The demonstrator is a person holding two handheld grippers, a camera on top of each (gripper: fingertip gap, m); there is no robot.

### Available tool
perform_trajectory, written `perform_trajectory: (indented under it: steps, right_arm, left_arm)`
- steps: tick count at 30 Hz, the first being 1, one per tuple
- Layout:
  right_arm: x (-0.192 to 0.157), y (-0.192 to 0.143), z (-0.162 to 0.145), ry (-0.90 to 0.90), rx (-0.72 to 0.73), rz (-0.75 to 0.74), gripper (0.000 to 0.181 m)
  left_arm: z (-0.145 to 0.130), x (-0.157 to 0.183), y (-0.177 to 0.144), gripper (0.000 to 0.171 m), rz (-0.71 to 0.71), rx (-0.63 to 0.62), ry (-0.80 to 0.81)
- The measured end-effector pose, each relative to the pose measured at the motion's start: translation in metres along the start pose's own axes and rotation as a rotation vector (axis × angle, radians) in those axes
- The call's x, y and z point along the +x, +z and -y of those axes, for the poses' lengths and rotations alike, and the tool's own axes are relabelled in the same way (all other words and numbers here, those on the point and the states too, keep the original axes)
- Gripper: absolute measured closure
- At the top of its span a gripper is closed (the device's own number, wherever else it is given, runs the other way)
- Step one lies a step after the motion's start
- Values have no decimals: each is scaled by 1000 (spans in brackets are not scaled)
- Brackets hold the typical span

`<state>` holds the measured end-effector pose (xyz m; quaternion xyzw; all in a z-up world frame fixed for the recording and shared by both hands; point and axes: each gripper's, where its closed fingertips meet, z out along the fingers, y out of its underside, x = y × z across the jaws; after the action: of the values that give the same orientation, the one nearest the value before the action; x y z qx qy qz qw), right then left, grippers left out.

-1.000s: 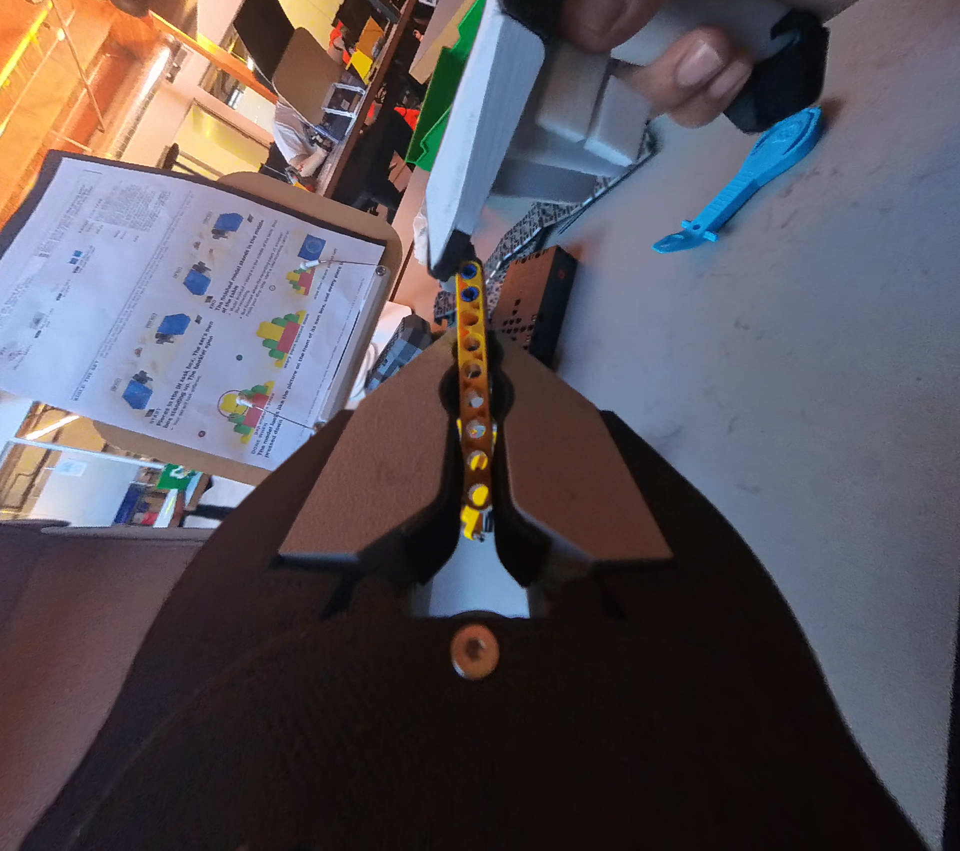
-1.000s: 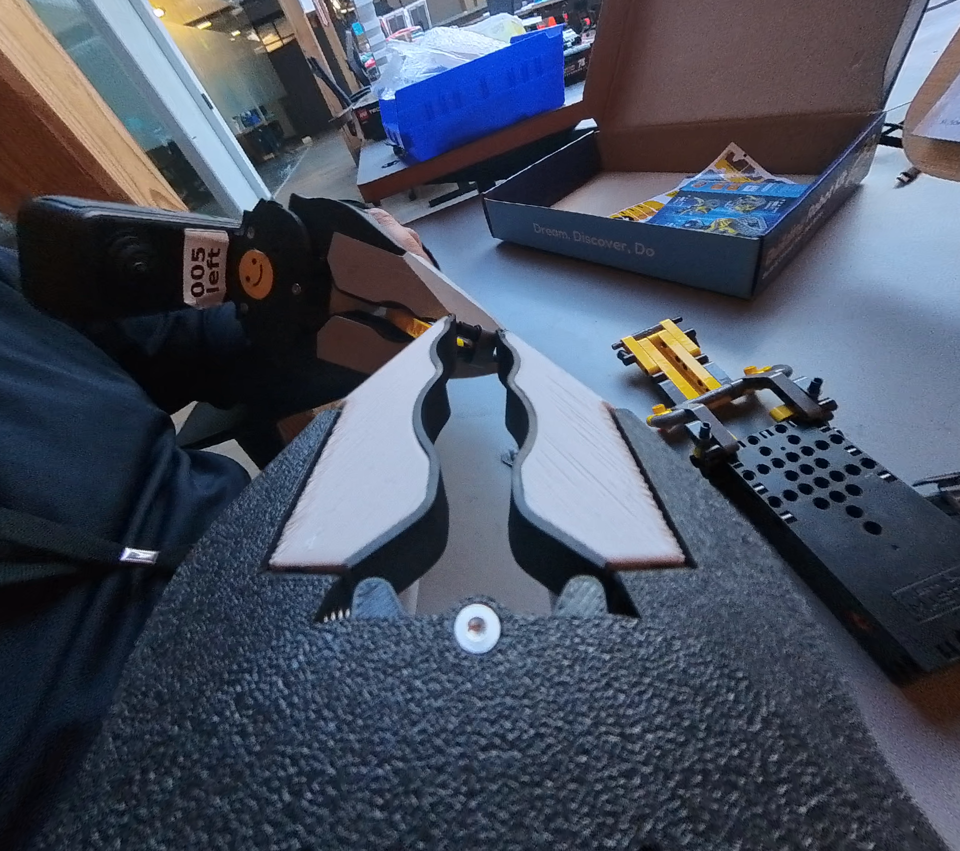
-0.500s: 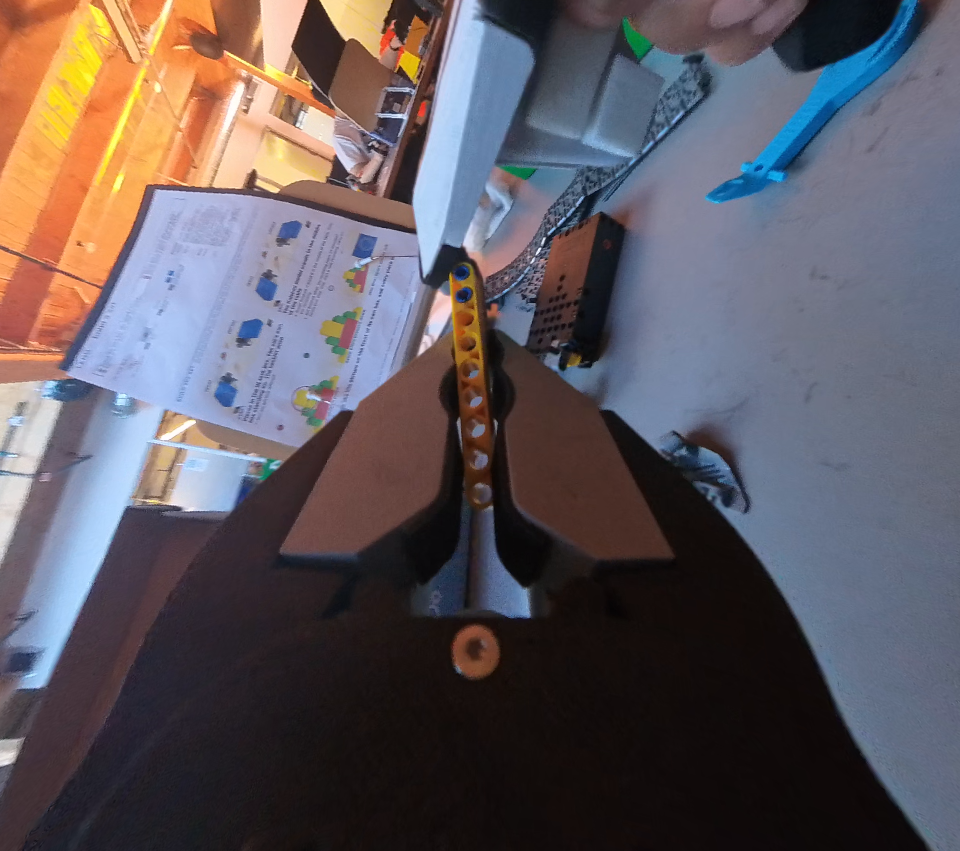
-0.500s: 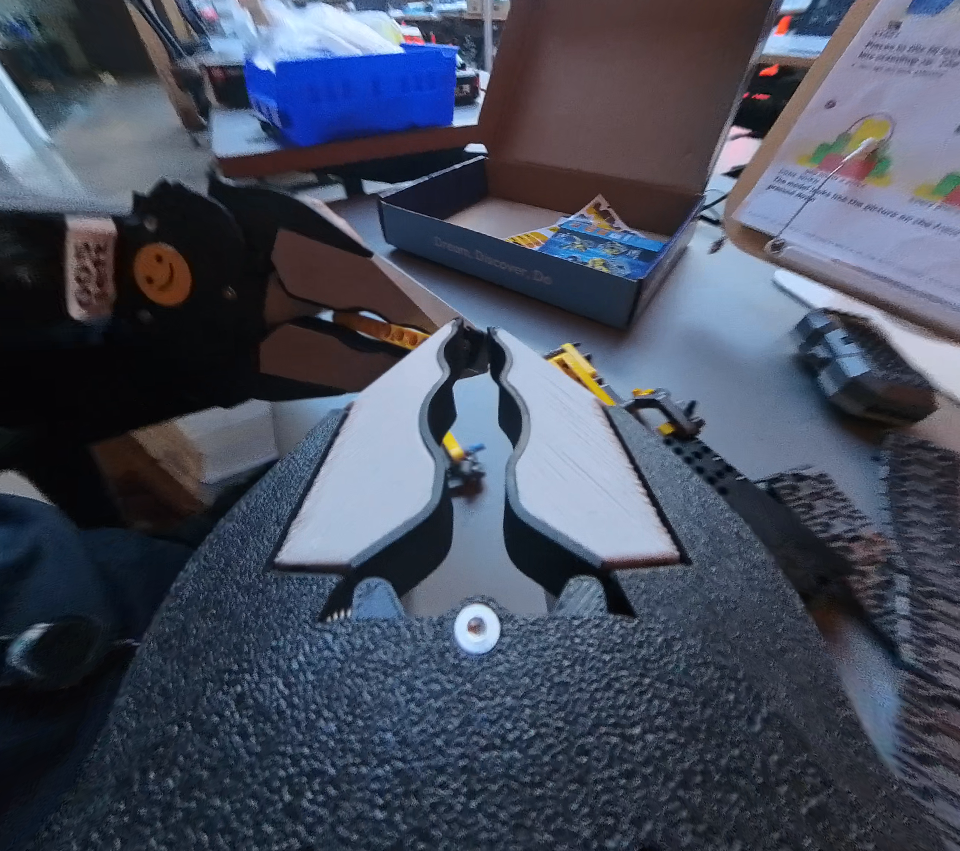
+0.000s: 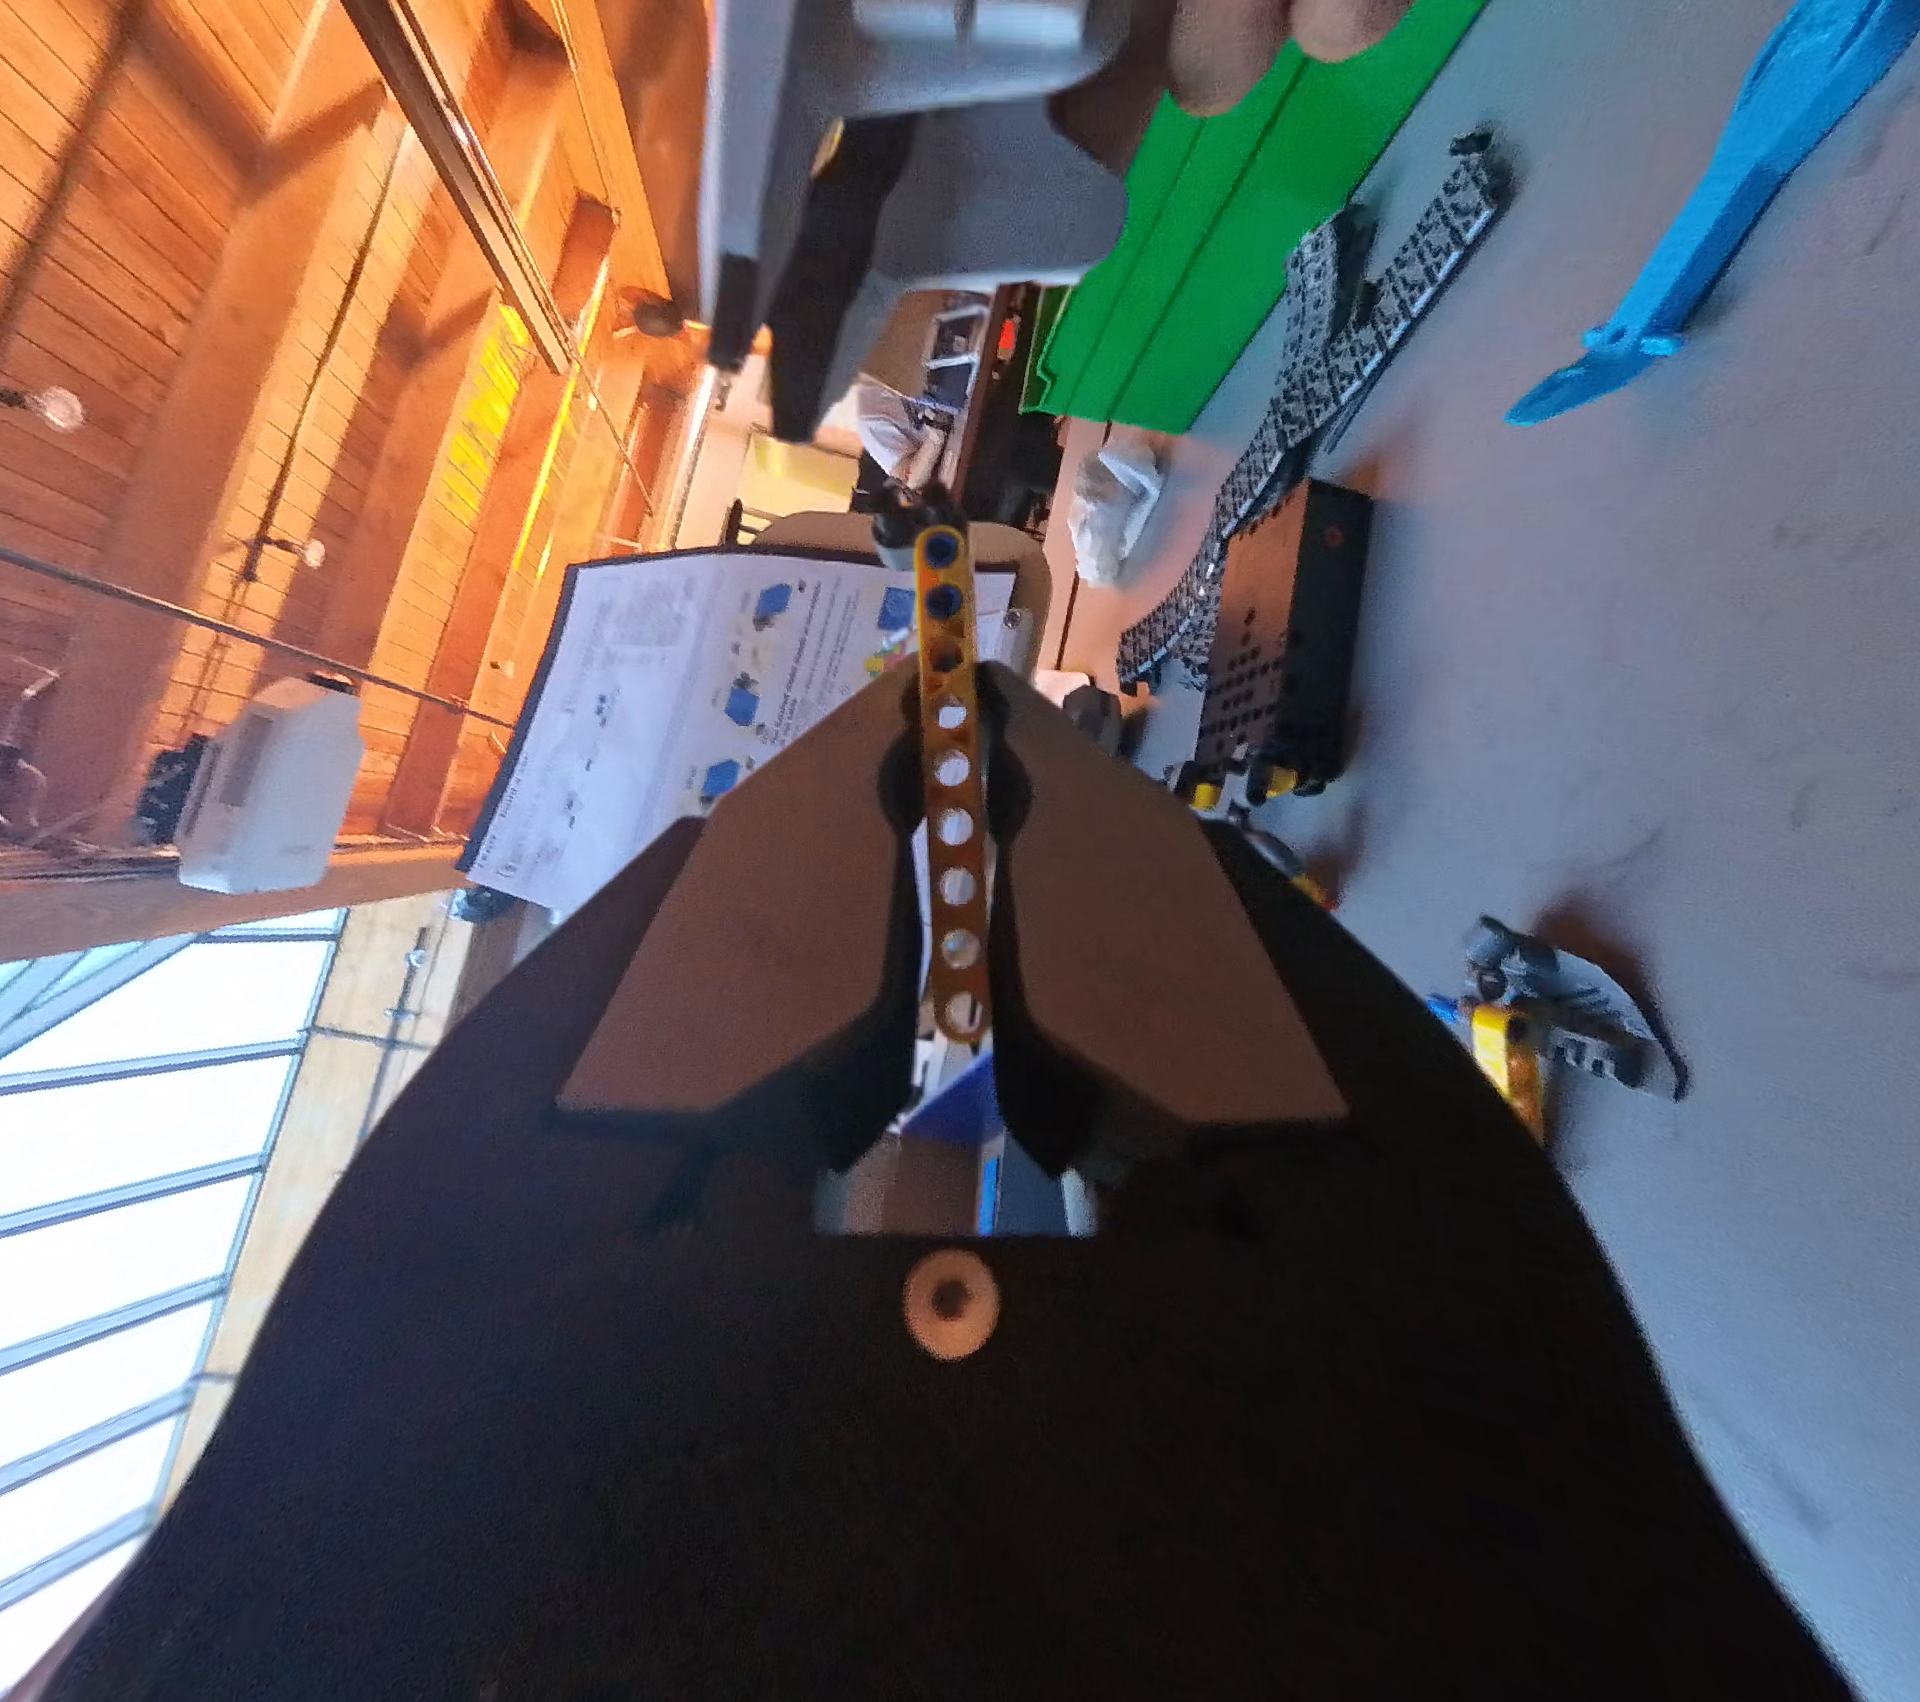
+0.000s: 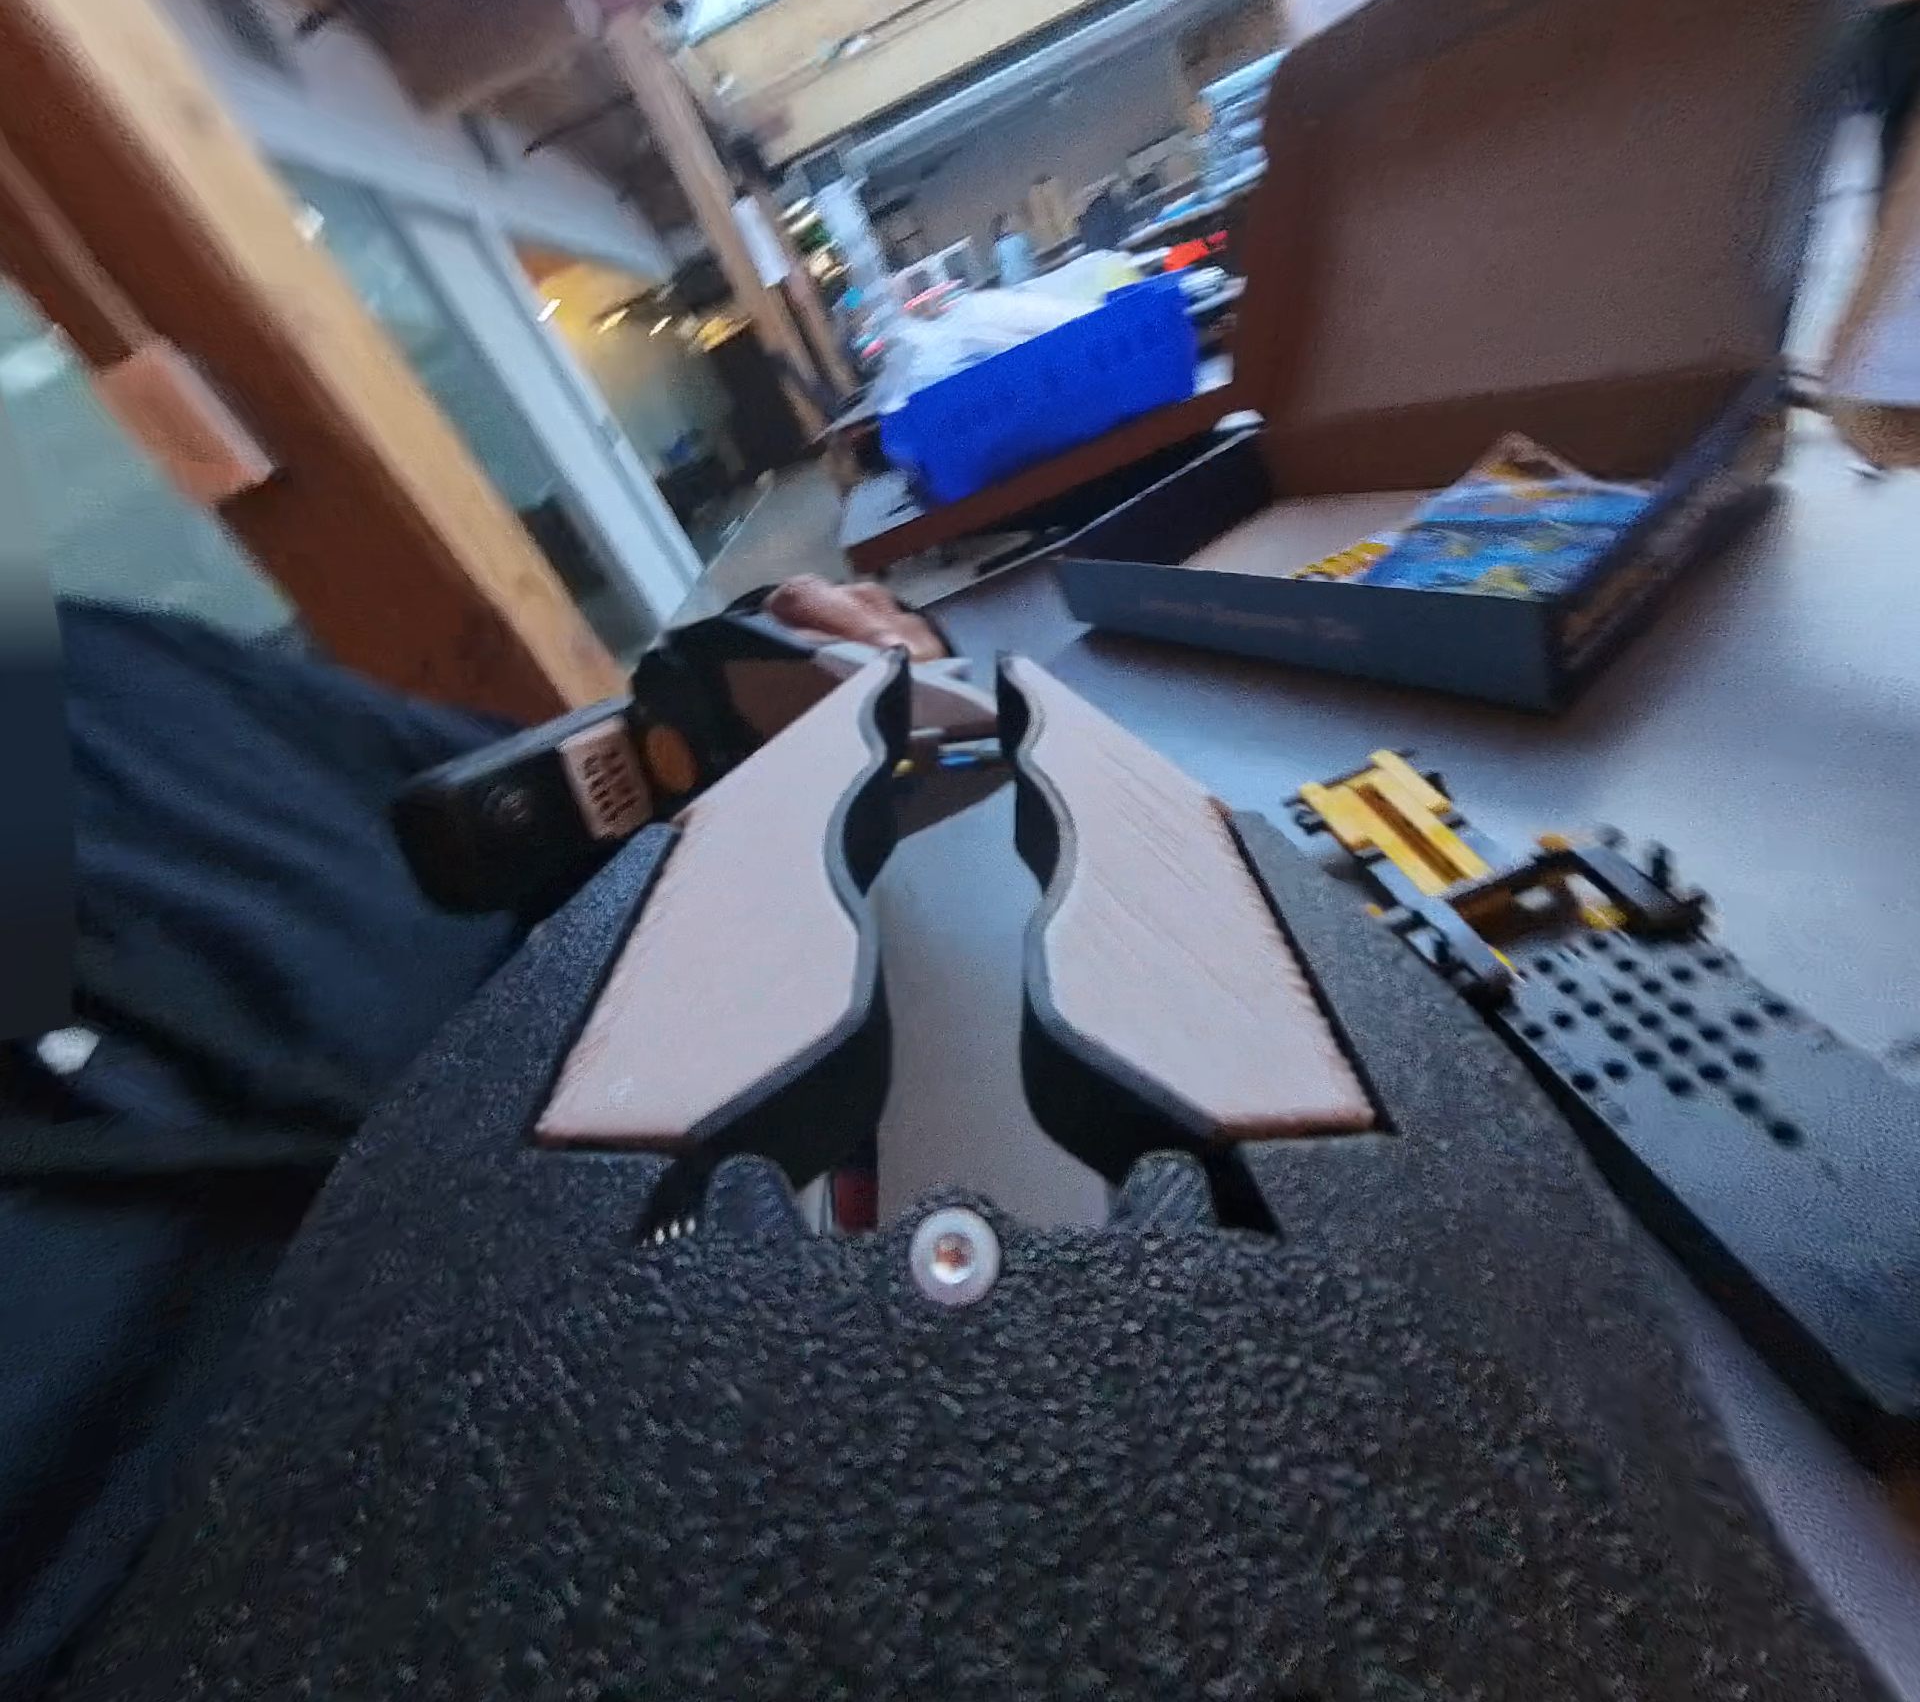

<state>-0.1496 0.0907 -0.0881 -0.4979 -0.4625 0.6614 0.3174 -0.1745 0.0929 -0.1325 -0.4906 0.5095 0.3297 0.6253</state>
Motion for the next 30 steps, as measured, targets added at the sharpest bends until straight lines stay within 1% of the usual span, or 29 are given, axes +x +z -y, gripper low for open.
perform_trajectory:
  steps: [2,3,5,7,10,11,12,13,17,18,21,24,27,29,30]
  right_arm:
    - [-22,5,-5,-88,-65,74,159]
    - [-26,7,-10,-130,-103,73,154]
    - [-21,9,-19,-201,-174,11,150]
    - [-22,10,-24,-229,-199,5,147]
    - [-30,16,-30,-239,-225,32,147]
    - [-29,17,-32,-273,-236,18,152]
    - [-28,18,-35,-317,-252,-1,165]
    - [-26,18,-37,-358,-269,-21,169]
    - [-17,17,-37,-486,-299,-114,169]
    - [-14,16,-35,-528,-298,-143,169]
    - [-9,14,-30,-636,-299,-215,169]
    - [-4,12,-28,-665,-302,-254,169]
    - [5,9,-25,-689,-305,-313,169]
    - [11,6,-21,-708,-298,-354,169]
    - [12,4,-19,-715,-293,-370,169]
  left_arm:
    - [4,-2,-2,168,26,13,30]
    - [6,-4,-3,169,42,18,54]
    - [9,-10,-5,168,95,24,98]
    - [12,-13,-6,169,121,31,130]
    - [16,-13,-7,167,137,32,169]
    - [17,-11,-7,167,134,36,175]
    - [16,-10,-7,168,125,33,171]
    - [14,-8,-6,169,114,23,153]
    - [2,-8,-1,167,73,-18,18]
    - [-1,-11,0,162,74,-28,-5]
    - [-8,-14,1,156,53,-43,-80]
    - [-13,-16,2,151,36,-61,-114]
    - [-13,-10,4,150,-4,-61,-139]
    - [-12,-5,5,145,-52,-52,-198]
    - [-13,-4,6,140,-74,-48,-246]
